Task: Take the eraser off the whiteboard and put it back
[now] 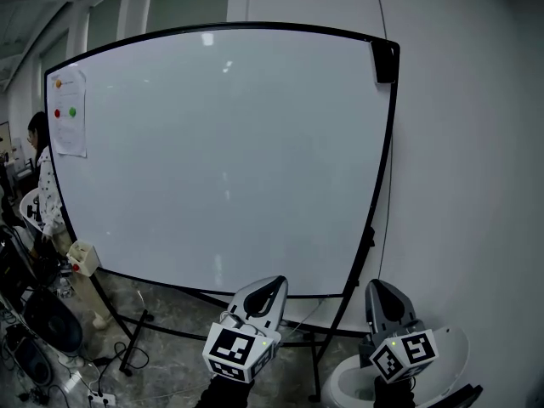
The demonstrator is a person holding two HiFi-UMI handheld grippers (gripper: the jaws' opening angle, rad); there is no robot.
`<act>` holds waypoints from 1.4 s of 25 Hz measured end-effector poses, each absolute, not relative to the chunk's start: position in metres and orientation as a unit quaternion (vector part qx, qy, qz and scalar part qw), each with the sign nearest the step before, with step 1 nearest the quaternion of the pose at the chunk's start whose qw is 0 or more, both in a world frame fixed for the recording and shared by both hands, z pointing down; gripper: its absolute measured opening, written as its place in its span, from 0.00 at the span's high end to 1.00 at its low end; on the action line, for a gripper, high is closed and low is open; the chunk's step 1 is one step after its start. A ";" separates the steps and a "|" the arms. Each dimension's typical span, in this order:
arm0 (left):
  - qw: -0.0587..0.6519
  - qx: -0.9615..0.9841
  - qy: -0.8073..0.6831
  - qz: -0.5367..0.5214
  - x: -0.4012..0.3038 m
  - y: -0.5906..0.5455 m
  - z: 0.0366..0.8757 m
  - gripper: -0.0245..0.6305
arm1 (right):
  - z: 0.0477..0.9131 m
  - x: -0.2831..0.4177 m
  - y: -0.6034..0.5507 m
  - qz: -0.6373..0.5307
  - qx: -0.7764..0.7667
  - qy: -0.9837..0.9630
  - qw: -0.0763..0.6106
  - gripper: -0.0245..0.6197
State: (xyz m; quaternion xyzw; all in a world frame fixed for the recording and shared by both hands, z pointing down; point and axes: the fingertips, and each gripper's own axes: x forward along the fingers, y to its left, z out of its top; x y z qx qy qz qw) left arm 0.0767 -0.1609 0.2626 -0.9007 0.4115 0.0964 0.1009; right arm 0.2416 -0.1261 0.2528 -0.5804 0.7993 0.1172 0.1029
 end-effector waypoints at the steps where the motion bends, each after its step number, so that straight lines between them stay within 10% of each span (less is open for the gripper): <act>1: 0.103 -0.901 0.411 0.097 0.080 -0.164 0.260 0.95 | 0.254 0.242 -0.130 0.118 -0.580 0.800 0.101 0.95; 35: 0.198 -0.910 0.355 0.084 0.114 -0.352 0.160 0.95 | 0.163 0.263 -0.301 0.187 -0.643 0.729 0.142 0.95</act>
